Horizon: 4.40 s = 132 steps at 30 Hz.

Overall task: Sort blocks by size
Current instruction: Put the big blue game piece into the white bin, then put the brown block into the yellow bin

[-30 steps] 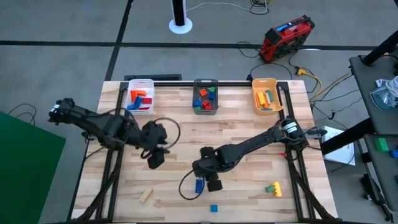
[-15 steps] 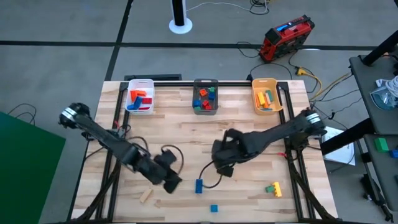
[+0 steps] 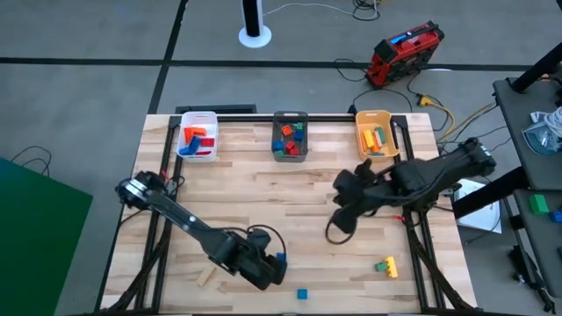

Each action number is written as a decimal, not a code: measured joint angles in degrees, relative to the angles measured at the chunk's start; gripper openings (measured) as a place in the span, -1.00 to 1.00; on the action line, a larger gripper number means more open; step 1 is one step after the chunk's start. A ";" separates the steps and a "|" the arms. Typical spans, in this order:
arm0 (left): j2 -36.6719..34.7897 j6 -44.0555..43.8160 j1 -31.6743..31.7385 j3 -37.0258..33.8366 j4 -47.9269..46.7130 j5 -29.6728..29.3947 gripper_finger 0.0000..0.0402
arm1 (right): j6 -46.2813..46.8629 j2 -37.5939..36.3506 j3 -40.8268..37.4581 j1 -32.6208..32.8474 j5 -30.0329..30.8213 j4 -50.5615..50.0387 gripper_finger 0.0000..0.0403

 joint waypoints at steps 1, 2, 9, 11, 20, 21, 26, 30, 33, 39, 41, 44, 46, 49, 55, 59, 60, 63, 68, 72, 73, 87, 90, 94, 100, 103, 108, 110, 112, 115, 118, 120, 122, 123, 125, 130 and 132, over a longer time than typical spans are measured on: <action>1.20 -2.98 0.00 0.49 -0.56 0.04 -0.21 | -0.04 -1.17 -1.01 -0.05 0.01 0.24 -0.91; 2.38 -5.05 0.00 0.91 -0.78 0.10 -0.20 | -0.14 -2.36 -2.05 -0.07 0.13 0.45 -0.91; 10.24 -9.92 1.79 6.02 -2.63 1.62 0.03 | -0.29 -7.47 -8.95 -0.03 -0.04 4.25 -0.89; 12.34 -9.58 2.30 8.56 -4.36 2.19 0.13 | 0.08 -8.13 -10.42 -0.03 -0.48 4.86 -0.88; 22.72 -5.58 3.58 19.83 -9.18 2.58 0.35 | 0.43 -8.42 -14.51 0.22 -3.05 5.09 -0.88; 23.79 -5.60 3.73 21.31 -10.74 2.61 0.35 | 0.42 -8.40 -14.83 0.32 -3.34 5.06 -0.89; 29.11 -6.29 4.41 28.84 -21.81 3.02 0.33 | 0.40 -8.40 -15.36 0.63 -3.56 5.09 -0.89; 31.39 -4.63 4.60 33.06 -23.72 3.48 0.33 | -0.16 -8.43 -15.36 0.58 -3.52 5.11 -0.89; 32.51 -4.33 4.61 34.59 -23.33 3.48 0.33 | -0.32 -8.43 -15.36 0.58 -3.54 5.13 -0.89; 33.20 -4.35 4.70 34.28 -23.21 3.94 0.27 | -1.52 -8.43 -15.38 0.58 -3.52 5.11 -0.89; 33.46 -4.12 4.70 34.18 -23.20 4.07 0.21 | -1.90 -8.43 -15.38 0.58 -3.52 5.11 -0.89; 33.53 -3.74 4.70 34.12 -23.19 4.08 0.08 | -2.49 -8.43 -15.38 0.58 -3.51 5.11 -0.89; 33.53 -3.72 4.74 34.13 -23.20 4.05 -0.04 | -3.05 -8.43 -15.38 0.58 -3.50 5.11 -0.89; 33.53 -3.72 4.74 33.36 -22.74 4.02 -0.23 | -3.37 -8.43 -15.38 0.58 -3.50 5.11 -0.89; 33.42 -3.72 4.74 32.88 -22.61 3.87 -0.46 | -4.16 -8.43 -15.46 0.58 -3.50 5.10 -0.89; 33.57 -3.52 4.79 34.90 -24.54 4.11 -0.42 | -4.54 -8.43 -15.49 0.58 -3.50 5.09 -0.89; 33.62 -3.09 4.79 36.22 -25.78 4.16 -0.40 | -4.61 -8.43 -15.49 0.58 -3.50 5.09 -0.89; 33.53 -1.12 4.92 42.03 -31.45 4.09 -0.37 | -5.28 -8.43 -15.49 0.58 -3.50 5.09 -0.89; 28.84 0.34 5.95 40.47 -40.37 3.54 -0.37 | -5.81 -8.45 -15.49 0.58 -3.50 5.06 -0.89; 21.71 2.79 7.24 36.40 -41.17 -0.50 -0.37 | -7.36 -8.45 -15.50 0.58 -3.48 5.17 -0.89; 19.71 3.24 7.73 35.01 -41.31 -2.01 -0.37 | -7.70 -8.47 -15.52 0.48 -3.45 5.31 -0.89; -18.01 17.34 29.60 -4.65 -37.32 -8.65 -0.37 | -9.57 -8.42 -15.67 -3.57 -3.21 8.13 -0.89; -26.08 23.03 38.17 -13.87 -31.93 -8.64 -0.37 | -9.59 -8.21 -15.67 -5.51 -3.21 8.75 -0.89; -34.51 33.61 51.79 -23.53 -23.64 -5.95 -0.37 | -10.64 -7.90 -15.67 -8.84 -3.61 11.83 -0.89; -38.52 47.12 68.02 -31.39 -13.27 -0.99 -0.37 | -12.00 -6.54 -15.67 -16.09 -8.71 18.48 -0.89; -37.36 53.24 73.22 -31.75 -12.34 -1.00 -0.37 | -12.90 -5.20 -15.67 -19.47 -10.51 20.67 -0.89; -33.07 59.78 78.65 -31.13 -12.80 1.02 -0.37 | -13.56 -2.05 -15.67 -24.83 -16.05 21.47 -0.89; -31.04 60.91 79.51 -31.13 -12.87 1.51 -0.37 | -13.55 -0.77 -15.67 -26.14 -17.95 21.48 -0.89; -28.82 62.48 80.22 -31.13 -12.76 1.51 -0.37 | -13.11 0.29 -15.67 -26.82 -19.51 21.46 -0.89; -25.57 63.74 81.26 -31.13 -12.60 1.41 -0.35 | -12.30 1.31 -15.67 -26.96 -20.09 21.45 -0.89; -22.76 63.80 82.01 -31.13 -12.49 0.65 -0.30 | -11.64 1.64 -15.67 -26.98 -20.13 21.46 -0.89; -21.40 63.84 82.12 -31.13 -12.47 0.28 -0.25 | -10.97 1.65 -15.67 -27.00 -20.11 21.43 -0.89; -20.39 64.33 82.12 -31.13 -12.37 0.00 -0.20 | -10.93 1.65 -15.67 -27.19 -20.09 21.43 -0.89; -19.97 64.77 82.12 -31.13 -12.22 -0.01 -0.18 | -10.70 1.65 -15.67 -27.27 -20.09 21.44 -0.89; -19.56 65.29 82.12 -31.13 -12.16 -0.02 -0.15 | -10.37 1.65 -15.67 -27.58 -20.05 21.43 -0.89; -20.15 66.21 82.04 -31.13 -11.80 -0.03 -0.11 | -10.05 1.65 -15.67 -28.05 -20.02 21.41 -0.89; -21.71 66.29 81.41 -31.13 -12.08 0.67 -0.11 | -9.95 1.65 -15.67 -28.09 -20.02 21.36 -0.89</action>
